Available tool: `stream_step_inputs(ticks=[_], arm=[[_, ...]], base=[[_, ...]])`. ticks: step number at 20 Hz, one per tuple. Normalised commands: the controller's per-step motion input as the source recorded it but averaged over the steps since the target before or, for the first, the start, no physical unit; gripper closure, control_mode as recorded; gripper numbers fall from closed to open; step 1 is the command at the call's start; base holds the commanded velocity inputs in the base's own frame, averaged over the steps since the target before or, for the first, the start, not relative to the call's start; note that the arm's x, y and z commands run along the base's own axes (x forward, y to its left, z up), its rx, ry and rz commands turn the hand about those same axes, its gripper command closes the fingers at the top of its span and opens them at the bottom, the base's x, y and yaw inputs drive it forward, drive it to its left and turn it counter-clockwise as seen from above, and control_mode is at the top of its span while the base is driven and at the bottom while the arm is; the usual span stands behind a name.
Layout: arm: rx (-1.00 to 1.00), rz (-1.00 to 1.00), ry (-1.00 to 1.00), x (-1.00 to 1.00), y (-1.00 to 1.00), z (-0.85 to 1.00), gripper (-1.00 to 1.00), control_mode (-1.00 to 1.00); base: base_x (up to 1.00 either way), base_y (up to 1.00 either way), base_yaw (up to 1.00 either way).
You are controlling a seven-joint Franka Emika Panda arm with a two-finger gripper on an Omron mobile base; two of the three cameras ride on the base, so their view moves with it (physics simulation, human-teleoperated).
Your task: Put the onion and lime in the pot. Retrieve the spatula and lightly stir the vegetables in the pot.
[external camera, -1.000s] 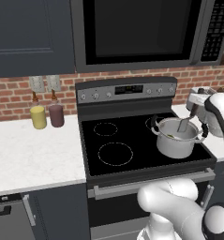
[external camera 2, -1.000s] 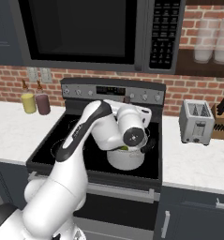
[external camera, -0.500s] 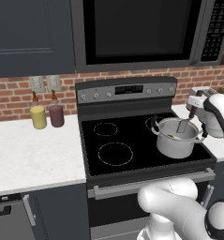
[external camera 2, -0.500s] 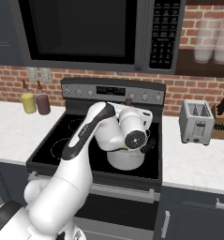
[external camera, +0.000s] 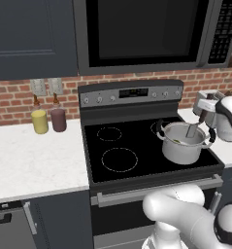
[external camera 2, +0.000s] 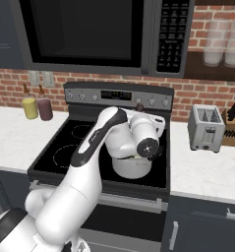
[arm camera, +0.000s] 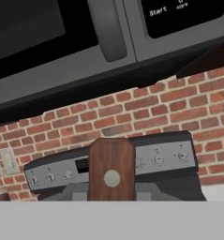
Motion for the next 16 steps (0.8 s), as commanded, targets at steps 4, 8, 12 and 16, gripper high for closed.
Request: stream_step_inputs(ticks=[4,8,12,16], arm=[[0.00,0.00,0.00,0.19,-0.05,0.00,1.00,-1.00],[0.00,0.00,0.00,0.23,0.00,0.00,1.00,-1.00],[0.00,0.00,0.00,0.03,0.14,-0.15,1.00,-1.00],[0.00,0.00,0.00,0.09,0.14,-0.52,1.00,-1.00]], base=[[0.00,0.00,0.00],[0.00,0.00,0.00],[0.00,0.00,0.00],[0.00,0.00,0.00]])
